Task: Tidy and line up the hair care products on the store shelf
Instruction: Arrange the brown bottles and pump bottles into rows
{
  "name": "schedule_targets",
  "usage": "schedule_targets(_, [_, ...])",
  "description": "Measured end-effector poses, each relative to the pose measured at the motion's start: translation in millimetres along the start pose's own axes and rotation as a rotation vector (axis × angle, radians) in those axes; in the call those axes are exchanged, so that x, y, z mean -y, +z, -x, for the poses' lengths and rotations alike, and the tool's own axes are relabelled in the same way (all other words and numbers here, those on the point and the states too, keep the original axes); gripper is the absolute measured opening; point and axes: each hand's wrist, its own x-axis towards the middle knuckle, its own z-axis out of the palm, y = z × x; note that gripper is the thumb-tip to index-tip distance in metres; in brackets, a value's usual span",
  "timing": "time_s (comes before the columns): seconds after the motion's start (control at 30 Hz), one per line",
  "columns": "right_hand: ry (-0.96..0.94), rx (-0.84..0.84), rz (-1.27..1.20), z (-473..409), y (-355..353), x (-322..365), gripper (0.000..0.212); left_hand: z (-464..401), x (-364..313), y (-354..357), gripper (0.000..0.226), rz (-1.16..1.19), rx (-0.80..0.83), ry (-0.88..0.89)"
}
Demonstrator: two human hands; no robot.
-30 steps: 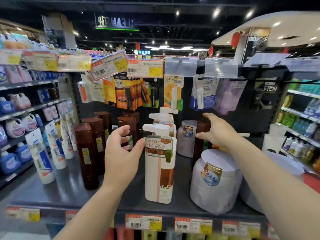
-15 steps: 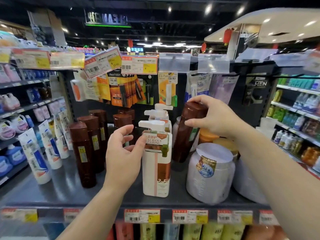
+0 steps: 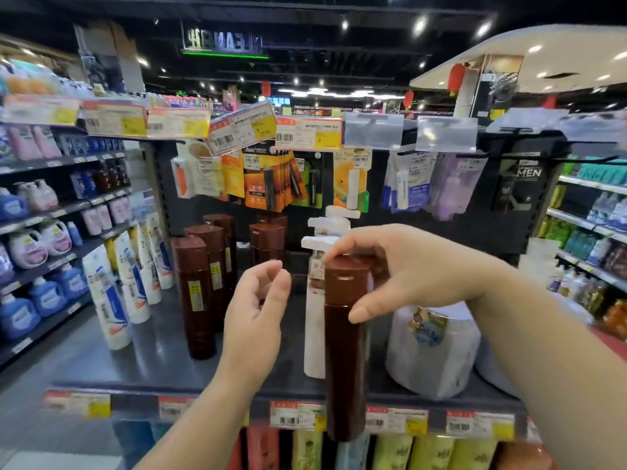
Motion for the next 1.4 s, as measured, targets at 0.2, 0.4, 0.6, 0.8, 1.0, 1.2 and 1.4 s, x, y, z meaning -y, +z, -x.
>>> schedule_targets(0.2, [0.003,-0.215,0.254,-52,27,22,0.06,4,10,-39,0.052,0.085,0.018,-0.018])
schedule_targets(0.4, [0.176,-0.28,0.551,-111,49,15,0.067,5,46,-39,0.086,-0.335,0.049,-0.171])
schedule_targets(0.6, [0.292,-0.167,0.675,-134,60,8,0.071,-1,81,-25,0.076,-0.482,0.031,-0.248])
schedule_targets(0.8, [0.313,-0.158,0.666,-116,47,4,0.084,-8,90,-27,0.065,-0.536,-0.009,-0.228])
schedule_targets(1.0, [0.411,-0.116,0.691,-90,31,-2,0.098,-15,90,-29,0.065,-0.578,-0.018,-0.201])
schedule_targets(1.2, [0.419,-0.12,0.693,-71,31,-13,0.115,-17,91,-29,0.066,-0.591,0.002,-0.216])
schedule_targets(1.4, [0.399,-0.169,0.567,-64,38,-27,0.108,-25,92,-27,0.07,-0.59,0.07,-0.279])
